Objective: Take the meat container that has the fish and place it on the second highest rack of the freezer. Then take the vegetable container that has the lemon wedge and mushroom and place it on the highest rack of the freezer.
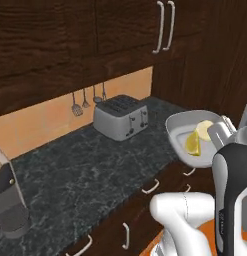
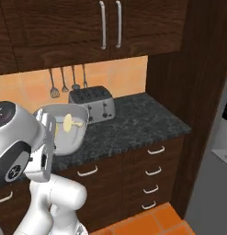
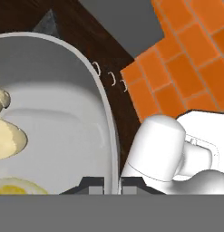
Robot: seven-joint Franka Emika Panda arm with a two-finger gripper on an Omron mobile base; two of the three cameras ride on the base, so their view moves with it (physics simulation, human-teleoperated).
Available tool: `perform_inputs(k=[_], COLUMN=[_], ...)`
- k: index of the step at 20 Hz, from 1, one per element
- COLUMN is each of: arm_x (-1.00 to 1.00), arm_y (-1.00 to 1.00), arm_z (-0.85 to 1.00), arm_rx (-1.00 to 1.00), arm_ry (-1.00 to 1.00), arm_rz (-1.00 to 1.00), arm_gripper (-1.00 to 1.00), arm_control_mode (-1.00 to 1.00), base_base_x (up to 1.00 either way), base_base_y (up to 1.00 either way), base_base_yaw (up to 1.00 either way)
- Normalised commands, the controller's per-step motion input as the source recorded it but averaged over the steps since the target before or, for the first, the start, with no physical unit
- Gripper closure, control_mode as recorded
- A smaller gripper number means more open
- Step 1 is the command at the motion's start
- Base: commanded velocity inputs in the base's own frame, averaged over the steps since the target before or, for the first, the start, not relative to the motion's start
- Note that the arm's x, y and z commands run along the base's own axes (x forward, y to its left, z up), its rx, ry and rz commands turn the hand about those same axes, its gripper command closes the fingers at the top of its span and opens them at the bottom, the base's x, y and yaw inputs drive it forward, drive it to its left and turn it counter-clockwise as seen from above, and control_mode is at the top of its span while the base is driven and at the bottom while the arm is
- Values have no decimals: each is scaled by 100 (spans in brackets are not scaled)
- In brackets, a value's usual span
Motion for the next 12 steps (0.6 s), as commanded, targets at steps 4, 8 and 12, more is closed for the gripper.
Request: perform_inputs(k=[4, 8, 12], arm_x=[0, 0, 0], arm_y=[0, 0, 0], arm_z=[0, 0, 0], arm_rx=[0, 0, 0], arm_ry=[0, 0, 0], arm_rz=[0, 0, 0], arm_gripper=[100, 100, 100], arm_control_mode=[100, 100, 100], base_base_x=[11, 1, 0], base_base_y=[-26, -40, -48], base_base_yaw=[-87, -89, -88])
